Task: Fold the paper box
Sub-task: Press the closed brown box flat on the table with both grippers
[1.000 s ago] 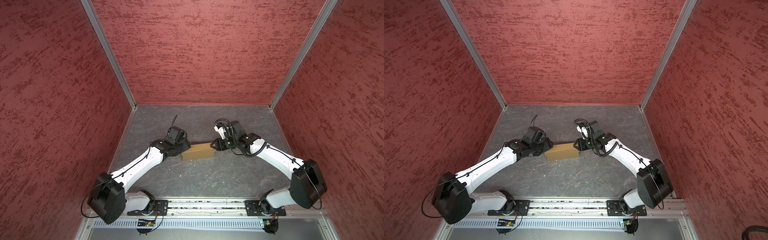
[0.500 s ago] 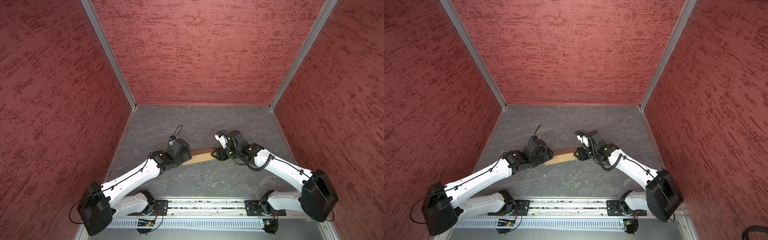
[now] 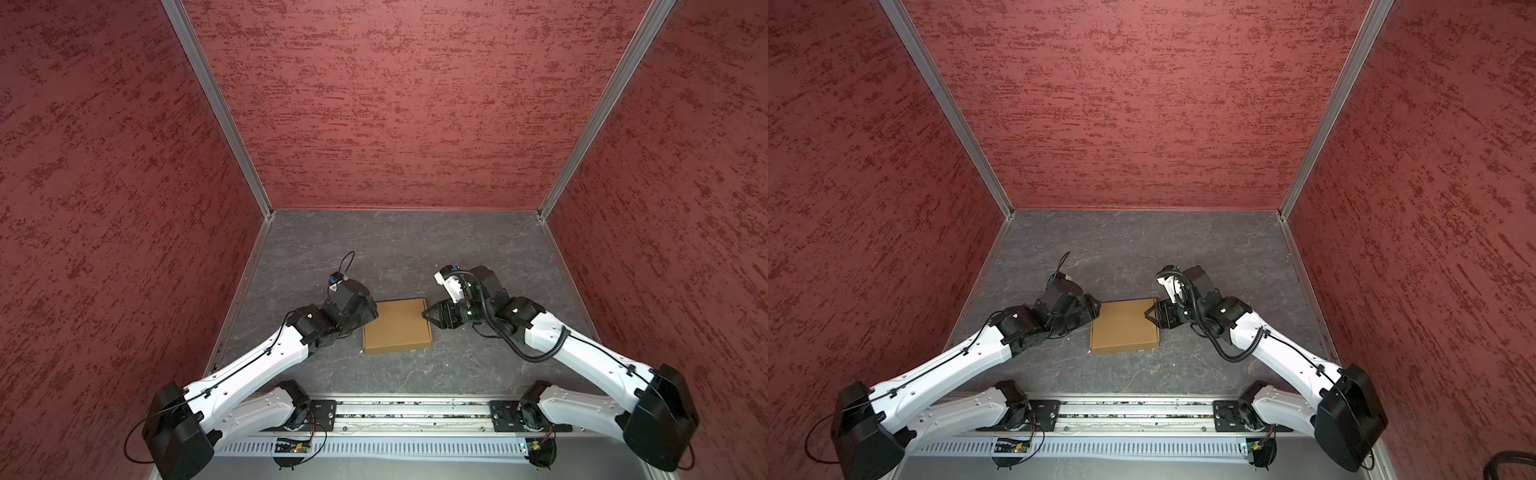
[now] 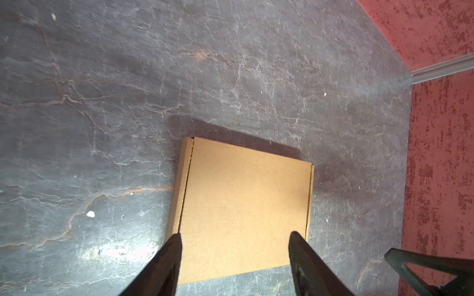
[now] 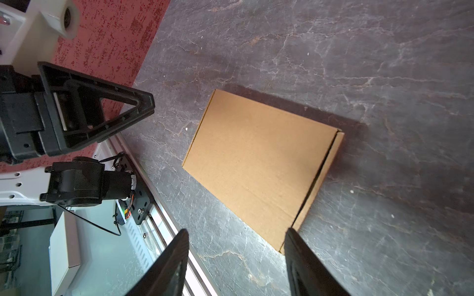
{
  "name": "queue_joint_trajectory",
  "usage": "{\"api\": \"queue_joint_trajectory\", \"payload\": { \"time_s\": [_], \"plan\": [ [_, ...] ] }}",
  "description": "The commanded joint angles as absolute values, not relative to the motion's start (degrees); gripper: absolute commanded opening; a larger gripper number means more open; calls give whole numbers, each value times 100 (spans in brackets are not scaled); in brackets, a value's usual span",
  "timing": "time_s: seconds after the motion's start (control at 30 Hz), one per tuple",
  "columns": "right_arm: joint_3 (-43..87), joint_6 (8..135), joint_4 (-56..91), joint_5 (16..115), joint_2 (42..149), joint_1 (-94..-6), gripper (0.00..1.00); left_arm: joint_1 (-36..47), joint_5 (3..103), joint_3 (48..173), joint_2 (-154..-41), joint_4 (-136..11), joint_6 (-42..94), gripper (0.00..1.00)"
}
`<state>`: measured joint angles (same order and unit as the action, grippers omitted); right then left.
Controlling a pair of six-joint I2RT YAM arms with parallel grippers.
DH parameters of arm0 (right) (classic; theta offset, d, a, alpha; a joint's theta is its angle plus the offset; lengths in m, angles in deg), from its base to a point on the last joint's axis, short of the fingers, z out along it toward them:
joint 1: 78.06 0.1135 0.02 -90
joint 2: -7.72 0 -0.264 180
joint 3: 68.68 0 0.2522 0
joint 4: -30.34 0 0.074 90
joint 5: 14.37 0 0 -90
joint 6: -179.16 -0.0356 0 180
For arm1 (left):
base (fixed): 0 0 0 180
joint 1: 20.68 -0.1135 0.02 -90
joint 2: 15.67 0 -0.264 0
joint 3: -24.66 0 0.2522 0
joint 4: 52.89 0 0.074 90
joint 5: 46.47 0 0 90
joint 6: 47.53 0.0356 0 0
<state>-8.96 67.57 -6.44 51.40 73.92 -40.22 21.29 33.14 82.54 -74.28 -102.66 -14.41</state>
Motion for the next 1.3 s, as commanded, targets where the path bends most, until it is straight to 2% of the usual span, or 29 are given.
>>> {"api": "queue_joint_trajectory", "payload": {
  "time_s": [0.0,0.1,0.23,0.4,0.7,1.27],
  "plan": [
    [-924,6515,-791,5299,7370,-4005,61,2051,3296,8147,-7263,-10330,-1330,66],
    [-855,6311,-829,5420,7561,-4023,57,1898,3444,7924,-7063,-10349,-1279,64],
    [-893,5965,-598,5340,7861,-4053,52,1604,3818,7475,-6835,-10153,-1160,56],
    [-1030,5718,-367,5377,8230,-4081,56,1535,3986,7100,-6845,-9780,-924,57],
    [-1115,5424,70,5474,8864,-4185,55,1475,4168,6740,-7404,-8740,-645,58],
    [-820,5457,434,5041,9711,-4210,48,1377,4625,6983,-8761,-7633,-438,58]
  ]
}}
